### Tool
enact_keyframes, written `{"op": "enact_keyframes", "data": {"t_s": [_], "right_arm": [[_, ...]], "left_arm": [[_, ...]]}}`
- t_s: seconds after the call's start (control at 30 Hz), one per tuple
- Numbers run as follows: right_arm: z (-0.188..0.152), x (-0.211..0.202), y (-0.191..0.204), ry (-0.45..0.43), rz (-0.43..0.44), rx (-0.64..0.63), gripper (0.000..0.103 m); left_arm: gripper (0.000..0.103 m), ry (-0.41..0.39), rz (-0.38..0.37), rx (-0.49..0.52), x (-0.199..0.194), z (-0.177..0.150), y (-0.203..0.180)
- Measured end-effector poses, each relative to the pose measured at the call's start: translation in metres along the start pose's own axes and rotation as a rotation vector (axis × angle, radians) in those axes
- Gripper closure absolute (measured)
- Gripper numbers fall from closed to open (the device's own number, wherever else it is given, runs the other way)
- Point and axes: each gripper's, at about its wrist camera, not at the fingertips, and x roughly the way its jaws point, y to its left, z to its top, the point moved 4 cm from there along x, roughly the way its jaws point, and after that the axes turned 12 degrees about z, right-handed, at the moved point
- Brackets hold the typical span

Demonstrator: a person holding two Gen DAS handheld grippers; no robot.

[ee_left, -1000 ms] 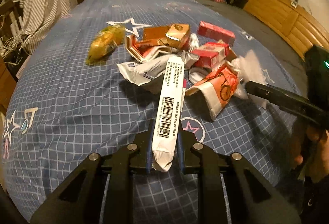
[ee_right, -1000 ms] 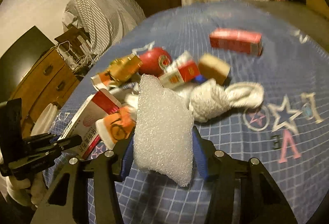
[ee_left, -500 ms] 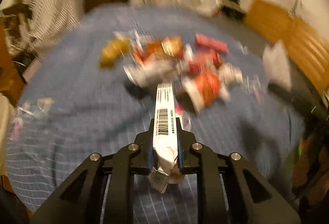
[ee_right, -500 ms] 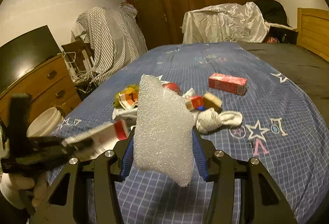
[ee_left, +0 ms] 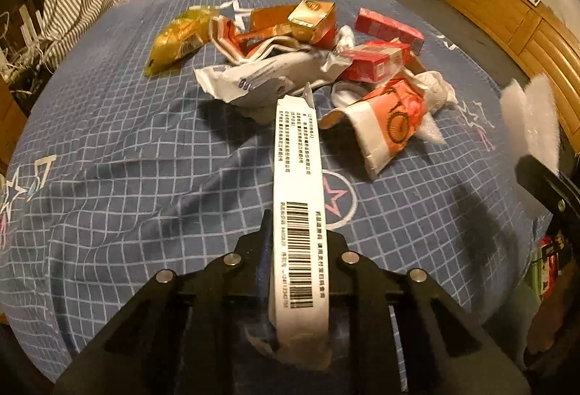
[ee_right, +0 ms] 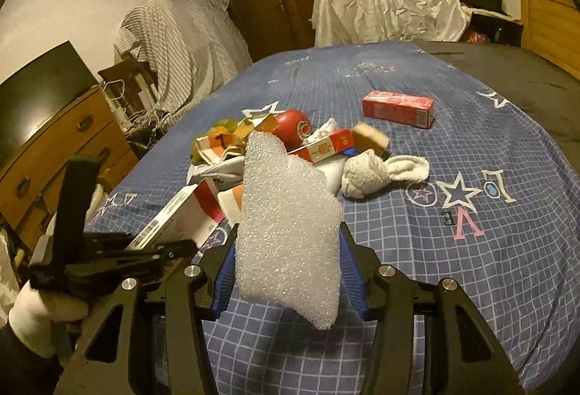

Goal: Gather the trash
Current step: 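Lift both held items and carry them over the white bucket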

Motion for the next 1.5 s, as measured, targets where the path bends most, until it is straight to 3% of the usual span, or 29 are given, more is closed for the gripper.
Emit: {"op": "enact_keyframes", "data": {"t_s": [0.07,0.23,0.33,0.53,1.07,1.27,1.5], "right_arm": [[0.003,-0.005,0.004,-0.031,-0.013,-0.012,0.051],[0.017,-0.03,0.019,-0.132,-0.058,-0.081,0.051],[0.029,-0.054,0.037,-0.217,-0.09,-0.139,0.051],[0.047,-0.094,0.064,-0.32,-0.143,-0.222,0.051],[0.061,-0.112,0.075,-0.337,-0.153,-0.265,0.051],[0.079,-0.089,0.099,-0.309,-0.107,-0.299,0.051],[0.103,-0.038,0.158,-0.264,-0.004,-0.339,0.051]], "left_arm": [[0.087,-0.067,0.02,-0.022,-0.014,-0.001,0.0],[0.087,-0.333,0.115,-0.083,-0.083,0.003,-0.004],[0.086,-0.462,0.134,-0.122,-0.119,0.007,-0.009],[0.086,-0.611,0.149,-0.118,-0.163,0.008,-0.032],[0.086,-0.634,0.136,-0.118,-0.177,0.011,-0.026],[0.086,-0.632,0.192,-0.168,-0.183,0.018,0.01],[0.086,-0.617,0.286,-0.254,-0.193,0.024,0.075]]}}
